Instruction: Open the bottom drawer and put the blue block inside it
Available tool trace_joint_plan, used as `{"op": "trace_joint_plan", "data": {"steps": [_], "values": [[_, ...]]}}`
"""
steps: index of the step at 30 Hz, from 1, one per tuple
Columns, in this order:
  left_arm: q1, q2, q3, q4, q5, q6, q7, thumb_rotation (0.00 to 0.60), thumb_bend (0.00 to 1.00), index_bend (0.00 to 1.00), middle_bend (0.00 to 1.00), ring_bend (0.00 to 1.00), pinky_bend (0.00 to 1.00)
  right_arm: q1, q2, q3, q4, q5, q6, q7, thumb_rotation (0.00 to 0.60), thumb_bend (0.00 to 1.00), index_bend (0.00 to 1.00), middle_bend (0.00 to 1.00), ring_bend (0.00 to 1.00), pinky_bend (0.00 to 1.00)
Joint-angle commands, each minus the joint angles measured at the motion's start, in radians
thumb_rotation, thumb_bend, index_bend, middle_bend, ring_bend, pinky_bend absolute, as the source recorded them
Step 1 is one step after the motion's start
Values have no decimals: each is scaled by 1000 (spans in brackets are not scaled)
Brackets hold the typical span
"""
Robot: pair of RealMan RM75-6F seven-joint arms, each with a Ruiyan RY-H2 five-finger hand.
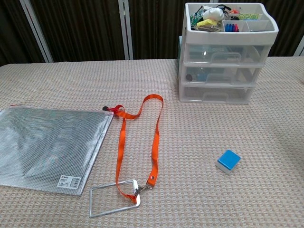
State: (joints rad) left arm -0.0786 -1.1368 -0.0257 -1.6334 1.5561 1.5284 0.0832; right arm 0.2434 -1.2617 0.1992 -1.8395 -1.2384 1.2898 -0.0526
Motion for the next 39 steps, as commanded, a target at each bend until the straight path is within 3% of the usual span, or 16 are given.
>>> {"op": "trace_joint_plan", "data": {"steps": [1, 13, 18, 29, 39], "values": [[0, -9, -5, 21, 25, 26, -12, 600, 114, 58, 0, 0, 0, 85, -56, 60, -33, 165, -115, -52, 600, 395, 113, 757, 823, 785], [-3, -14, -8, 50, 27, 28, -32, 600, 115, 58, 0, 0, 0, 241, -215, 185, -13, 616, -271, -46, 600, 418, 115, 760, 826, 787], [-6, -9, -9, 39, 12, 12, -32, 600, 114, 58, 0, 0, 0, 310, -261, 245, 50, 808, -333, -16, 600, 419, 118, 760, 826, 787], [-11, -7, -10, 26, -3, -6, -30, 600, 115, 58, 0, 0, 0, 410, -370, 347, 229, 1034, -401, 61, 600, 419, 122, 760, 827, 787], [-14, -1, -10, 15, -16, -20, -43, 600, 114, 58, 0, 0, 0, 464, -424, 369, 340, 1158, -462, 94, 600, 424, 130, 760, 826, 787]]}}
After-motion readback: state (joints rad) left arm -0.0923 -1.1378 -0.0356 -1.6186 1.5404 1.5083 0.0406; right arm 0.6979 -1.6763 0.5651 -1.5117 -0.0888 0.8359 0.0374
